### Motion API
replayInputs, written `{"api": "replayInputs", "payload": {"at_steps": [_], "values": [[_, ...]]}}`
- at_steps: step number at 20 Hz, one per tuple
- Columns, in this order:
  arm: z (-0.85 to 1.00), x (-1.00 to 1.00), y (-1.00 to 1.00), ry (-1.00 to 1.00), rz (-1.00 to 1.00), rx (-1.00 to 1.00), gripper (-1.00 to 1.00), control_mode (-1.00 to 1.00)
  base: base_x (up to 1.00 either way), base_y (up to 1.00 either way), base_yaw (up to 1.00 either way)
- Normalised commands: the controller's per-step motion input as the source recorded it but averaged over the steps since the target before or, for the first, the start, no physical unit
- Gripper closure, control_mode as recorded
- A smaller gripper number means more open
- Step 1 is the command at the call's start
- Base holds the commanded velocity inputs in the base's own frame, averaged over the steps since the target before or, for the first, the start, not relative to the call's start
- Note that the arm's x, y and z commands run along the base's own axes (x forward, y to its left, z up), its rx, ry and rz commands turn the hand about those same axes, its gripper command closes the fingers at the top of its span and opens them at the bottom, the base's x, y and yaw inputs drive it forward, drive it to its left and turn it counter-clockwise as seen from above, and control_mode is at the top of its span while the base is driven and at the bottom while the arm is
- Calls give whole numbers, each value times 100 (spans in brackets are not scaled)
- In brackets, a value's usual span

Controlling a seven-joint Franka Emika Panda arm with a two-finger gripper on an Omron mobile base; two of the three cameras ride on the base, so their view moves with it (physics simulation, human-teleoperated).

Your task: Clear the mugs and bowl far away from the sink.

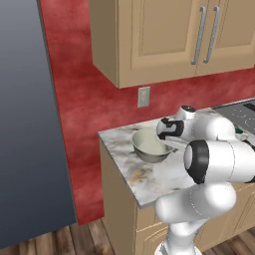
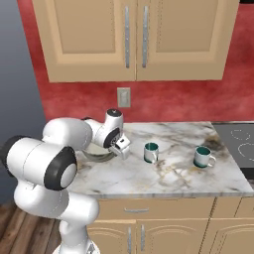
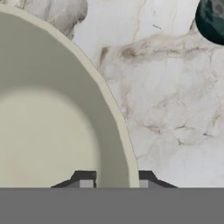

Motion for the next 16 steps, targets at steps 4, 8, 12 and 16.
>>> {"api": "replayInputs", "payload": {"at_steps": [4,8,12,16], "values": [[4,-1,0,-4,0,0,-100,-100,0,0,0],[56,-11,11,-30,-3,0,-100,-100,0,0,0],[99,-39,15,-50,-4,0,-100,-100,0,0,0],[100,-82,7,-62,0,0,-100,-100,0,0,0]]}}
